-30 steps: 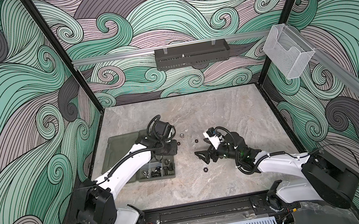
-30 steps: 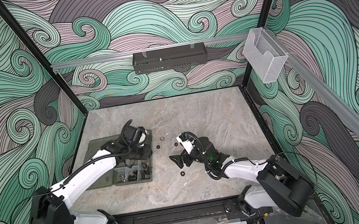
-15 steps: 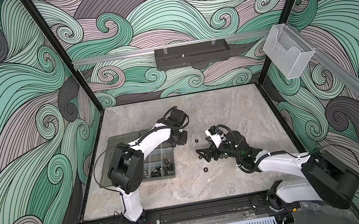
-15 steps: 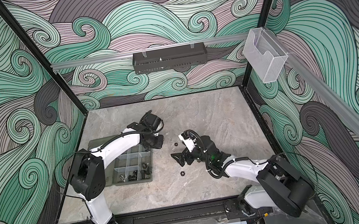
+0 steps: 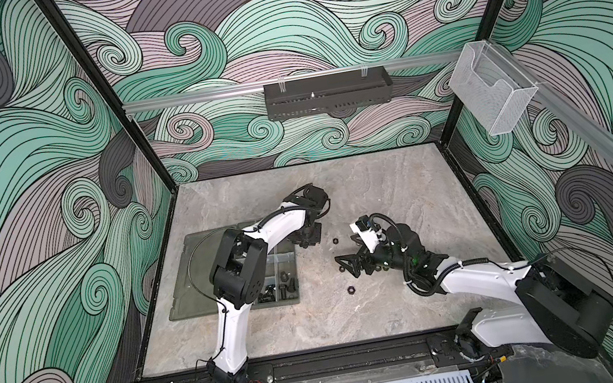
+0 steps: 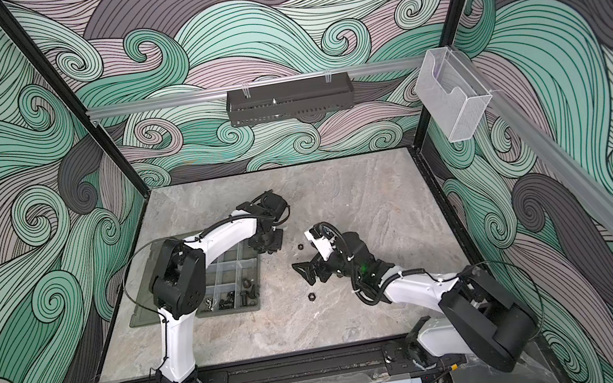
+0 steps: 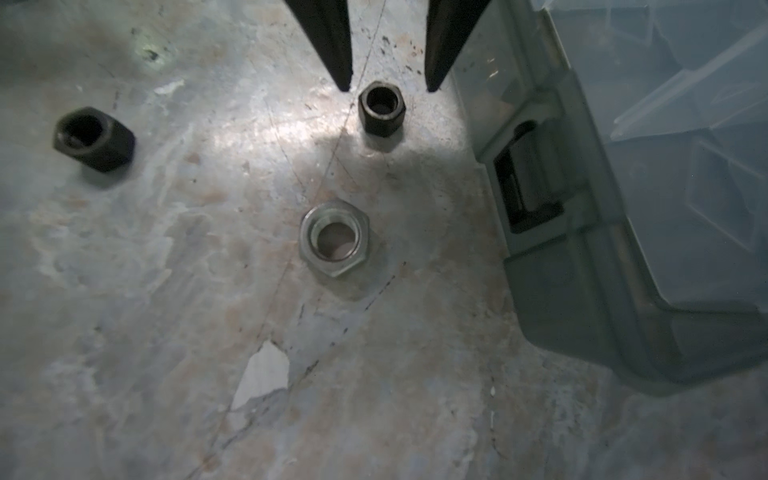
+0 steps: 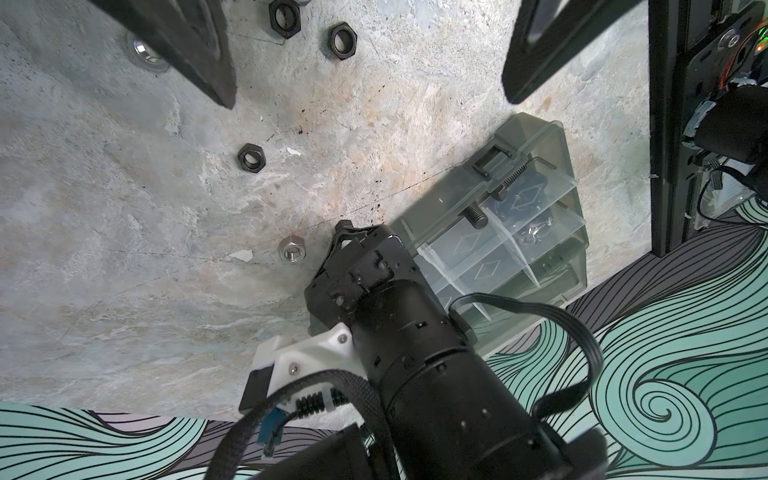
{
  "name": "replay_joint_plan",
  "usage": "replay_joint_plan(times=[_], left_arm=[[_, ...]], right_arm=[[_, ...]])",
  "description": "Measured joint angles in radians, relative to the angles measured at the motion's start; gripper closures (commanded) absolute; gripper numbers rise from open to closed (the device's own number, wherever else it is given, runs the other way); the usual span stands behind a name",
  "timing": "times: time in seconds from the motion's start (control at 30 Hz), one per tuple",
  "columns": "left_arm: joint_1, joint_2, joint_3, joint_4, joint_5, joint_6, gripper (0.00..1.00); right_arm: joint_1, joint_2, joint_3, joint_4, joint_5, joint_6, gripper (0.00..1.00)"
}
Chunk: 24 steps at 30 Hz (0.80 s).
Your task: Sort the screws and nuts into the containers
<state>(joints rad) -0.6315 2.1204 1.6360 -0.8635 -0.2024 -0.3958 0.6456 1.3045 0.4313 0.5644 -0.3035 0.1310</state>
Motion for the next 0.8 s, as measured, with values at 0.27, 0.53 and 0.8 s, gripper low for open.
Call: replay_joint_plan(times=[0.27,0.53,0.8], left_arm=[[0.001,0.012,0.003,-0.007,0.005,-0.041,0.67],[0.009,0.023,0.003,0.014,0.041,-0.082,0.69],[0.010,0.036,0.003,0.023,0.058,-0.122,0.70]], right_arm=[[0.000,0.000,0.000,0.000,-0.006,0.000,0.01],[0.000,0.000,0.000,0.000,-0.013,0.000,0.01],[0.000,0.000,0.000,0.000,-0.018,0.000,0.01]])
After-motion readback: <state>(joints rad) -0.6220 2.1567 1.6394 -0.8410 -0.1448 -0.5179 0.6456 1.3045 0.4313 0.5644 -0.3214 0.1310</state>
